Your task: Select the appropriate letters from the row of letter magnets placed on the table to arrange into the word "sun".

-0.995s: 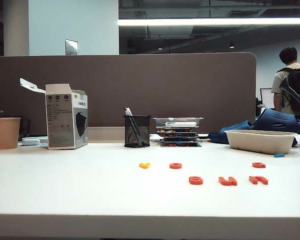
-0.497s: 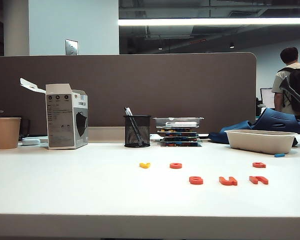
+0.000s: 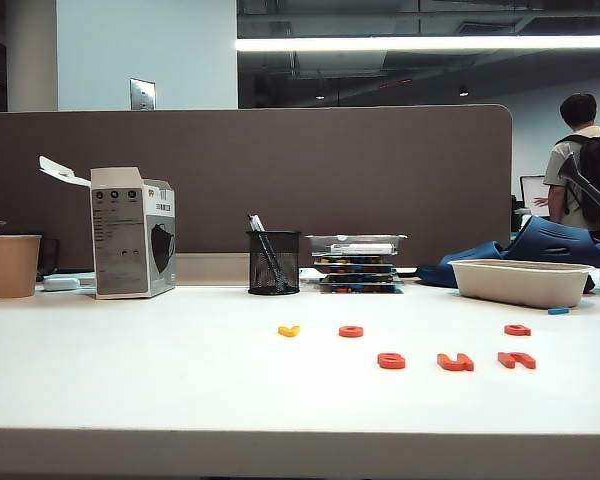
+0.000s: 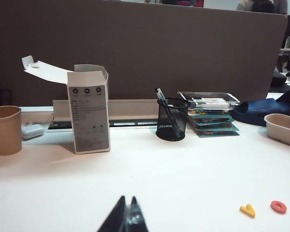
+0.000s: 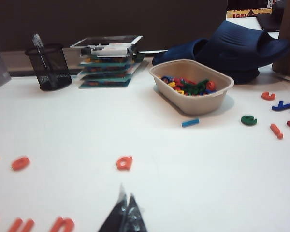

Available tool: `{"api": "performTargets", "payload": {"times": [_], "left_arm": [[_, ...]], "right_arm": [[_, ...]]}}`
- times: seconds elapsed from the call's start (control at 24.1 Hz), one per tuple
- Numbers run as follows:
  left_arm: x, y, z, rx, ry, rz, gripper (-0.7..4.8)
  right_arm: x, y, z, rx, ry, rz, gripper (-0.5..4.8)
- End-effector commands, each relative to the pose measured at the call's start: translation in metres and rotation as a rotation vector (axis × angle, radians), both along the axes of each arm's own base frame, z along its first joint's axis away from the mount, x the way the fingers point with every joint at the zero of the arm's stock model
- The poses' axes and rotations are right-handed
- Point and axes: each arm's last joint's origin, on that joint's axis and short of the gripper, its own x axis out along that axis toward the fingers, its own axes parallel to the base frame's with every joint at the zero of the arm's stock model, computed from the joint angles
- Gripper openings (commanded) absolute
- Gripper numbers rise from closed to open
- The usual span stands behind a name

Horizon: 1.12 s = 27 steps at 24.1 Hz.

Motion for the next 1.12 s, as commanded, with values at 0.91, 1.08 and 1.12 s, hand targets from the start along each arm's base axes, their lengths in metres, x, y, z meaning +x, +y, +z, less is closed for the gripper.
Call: {"api": "performTargets", "payload": {"times": [0.91,1.08,1.12], "left_arm": [[0.006,-0.002,-0.021,0.009,-0.018,-0.008,-0.05],[0.006,-0.002,-0.021,0.009,-0.018,-0.008,-0.05],[0.006,-0.002,-0.021,0.009,-0.018,-0.008,-0.05]], "right_arm": [[0.001,-0.001,-0.006,-0.047,-0.004,-0.020,0.00],[0.001,-0.001,-0.006,-0.047,-0.004,-0.020,0.00],[0.001,-0.001,-0.006,-0.047,-0.004,-0.020,0.00]]}}
